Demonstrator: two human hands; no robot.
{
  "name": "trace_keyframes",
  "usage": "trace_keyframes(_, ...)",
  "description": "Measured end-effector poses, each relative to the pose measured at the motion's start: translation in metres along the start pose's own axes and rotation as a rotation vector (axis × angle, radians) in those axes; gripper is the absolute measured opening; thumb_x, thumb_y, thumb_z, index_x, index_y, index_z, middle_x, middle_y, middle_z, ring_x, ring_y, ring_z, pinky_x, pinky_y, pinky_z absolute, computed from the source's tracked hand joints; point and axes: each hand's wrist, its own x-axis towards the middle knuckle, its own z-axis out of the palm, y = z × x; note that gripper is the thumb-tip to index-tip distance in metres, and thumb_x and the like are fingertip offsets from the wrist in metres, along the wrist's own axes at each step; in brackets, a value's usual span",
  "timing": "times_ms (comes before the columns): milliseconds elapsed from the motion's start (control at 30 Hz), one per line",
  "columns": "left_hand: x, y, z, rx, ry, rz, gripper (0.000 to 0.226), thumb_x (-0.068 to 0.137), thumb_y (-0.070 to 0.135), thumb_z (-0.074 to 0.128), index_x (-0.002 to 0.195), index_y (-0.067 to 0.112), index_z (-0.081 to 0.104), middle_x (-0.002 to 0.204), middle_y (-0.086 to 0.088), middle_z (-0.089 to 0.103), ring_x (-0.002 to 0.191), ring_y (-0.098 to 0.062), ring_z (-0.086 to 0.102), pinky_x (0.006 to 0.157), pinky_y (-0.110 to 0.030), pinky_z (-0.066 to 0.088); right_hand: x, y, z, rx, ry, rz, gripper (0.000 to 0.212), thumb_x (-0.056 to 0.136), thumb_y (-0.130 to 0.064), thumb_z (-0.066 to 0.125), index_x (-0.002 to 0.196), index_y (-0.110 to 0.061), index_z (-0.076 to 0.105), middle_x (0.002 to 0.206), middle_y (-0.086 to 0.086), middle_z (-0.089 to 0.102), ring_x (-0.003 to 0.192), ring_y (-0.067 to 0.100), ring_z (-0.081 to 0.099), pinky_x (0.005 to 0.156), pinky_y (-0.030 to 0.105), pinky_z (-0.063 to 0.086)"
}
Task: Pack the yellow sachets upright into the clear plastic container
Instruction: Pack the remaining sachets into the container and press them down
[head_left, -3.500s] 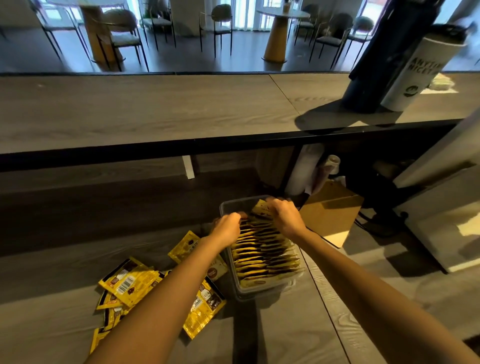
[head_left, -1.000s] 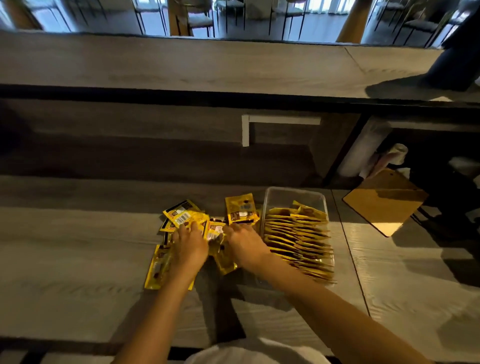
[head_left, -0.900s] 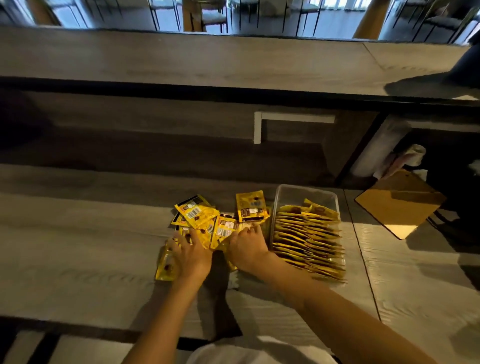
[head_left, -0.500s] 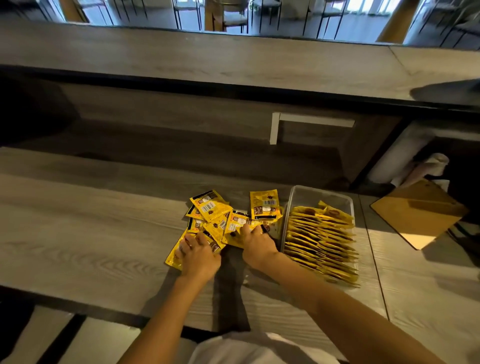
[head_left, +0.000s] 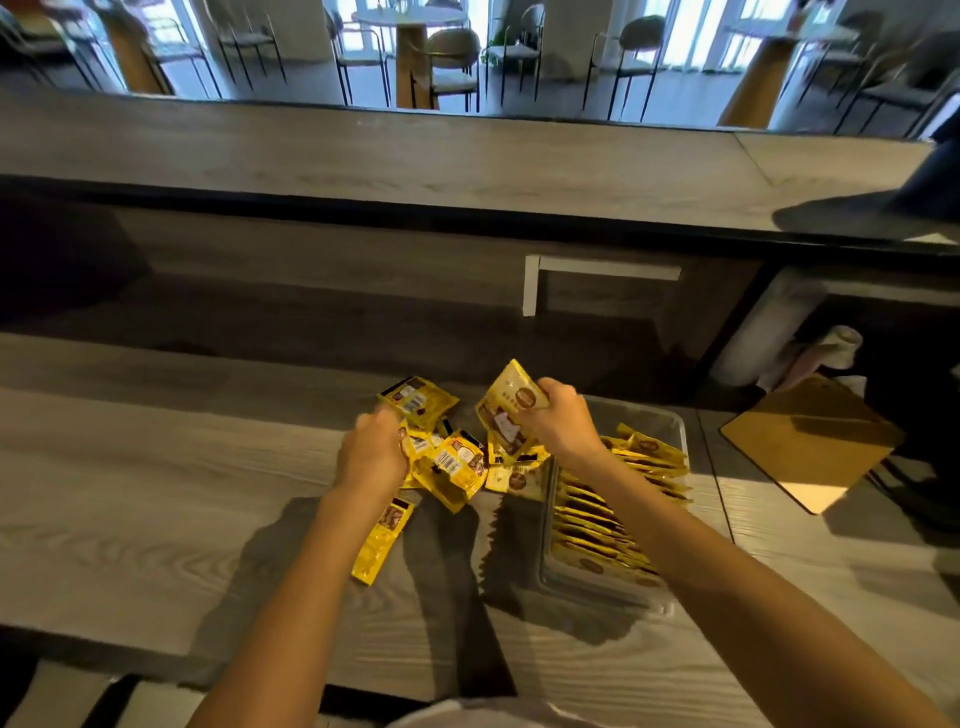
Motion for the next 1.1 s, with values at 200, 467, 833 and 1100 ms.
trace_keyframes(200, 0.018, 0.054, -0.025, -0.361, -0.018, 0.106, 0.02, 0.083, -0.001, 0.055, 0.1, 0.002, 0.064, 0.098, -0.017, 0.066, 0.102, -0.032, 0.059, 0.078, -0.034, 0.046, 0.003, 0.005, -0.038, 0.155, 0.129, -0.021, 0.026, 0.091, -0.008, 0.055, 0.117, -0.008, 0.057, 0.118, 0.012, 0.064, 0.111, 0.025, 0.061, 0.087, 0.041, 0.056)
trace_keyframes(467, 0.022, 0.119, -0.01, -0.51, -0.094, 0.279, 0.015, 0.086, 0.008, 0.058, 0.095, 0.007, 0.069, 0.095, -0.014, 0.069, 0.094, -0.027, 0.061, 0.072, -0.03, 0.044, -0.007, 0.039, -0.091, 0.217, 0.318, -0.031, 0.02, 0.093, -0.011, 0.053, 0.112, -0.009, 0.058, 0.109, 0.007, 0.063, 0.1, 0.018, 0.061, 0.079, 0.042, 0.058)
trace_keyframes(833, 0.028, 0.185, 0.026, -0.351, -0.248, 0.612, 0.019, 0.084, -0.001, 0.057, 0.087, 0.018, 0.058, 0.099, -0.009, 0.06, 0.095, -0.019, 0.057, 0.067, -0.023, 0.045, -0.012, 0.09, -0.131, 0.072, 0.472, 0.073, 0.014, 0.088, -0.009, 0.059, 0.1, -0.004, 0.065, 0.096, 0.012, 0.068, 0.085, 0.015, 0.061, 0.067, 0.026, 0.047)
trace_keyframes(1100, 0.031, 0.186, 0.054, -0.204, -0.373, 0.672, 0.022, 0.091, 0.011, 0.055, 0.108, 0.013, 0.069, 0.111, -0.008, 0.067, 0.109, -0.02, 0.059, 0.09, -0.031, 0.047, -0.002, 0.1, -0.125, -0.027, 0.269, 0.017, 0.023, 0.089, -0.003, 0.056, 0.111, -0.006, 0.062, 0.109, 0.013, 0.067, 0.103, 0.024, 0.062, 0.075, 0.029, 0.052)
